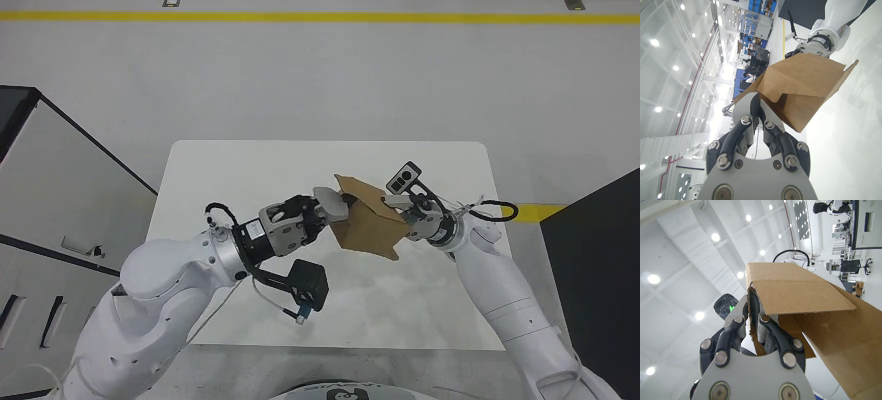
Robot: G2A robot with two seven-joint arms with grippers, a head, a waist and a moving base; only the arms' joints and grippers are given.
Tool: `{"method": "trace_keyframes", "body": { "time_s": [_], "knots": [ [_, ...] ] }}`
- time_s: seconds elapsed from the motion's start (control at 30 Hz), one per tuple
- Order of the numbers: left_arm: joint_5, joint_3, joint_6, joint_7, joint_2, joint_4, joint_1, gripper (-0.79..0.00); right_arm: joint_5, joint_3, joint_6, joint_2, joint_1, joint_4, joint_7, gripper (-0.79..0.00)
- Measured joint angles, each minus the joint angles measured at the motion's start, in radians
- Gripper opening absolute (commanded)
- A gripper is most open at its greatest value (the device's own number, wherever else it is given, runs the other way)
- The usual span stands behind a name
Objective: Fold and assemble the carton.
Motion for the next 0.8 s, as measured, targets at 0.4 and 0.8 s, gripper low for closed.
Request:
{"method": "trace_keyframes", "body": {
  "time_s": [0.4,0.8],
  "knots": [
    [0.000,0.048,-0.047,-0.019,-0.002,0.009,-0.025,-0.785,0.000,0.000,0.000,0.000,0.000,0.000,0.000,-0.785],
    [-0.006,0.094,-0.062,-0.020,-0.005,0.013,-0.053,-0.785,0.000,0.000,0.000,0.000,0.000,0.000,0.000,-0.785]
  ]
}}
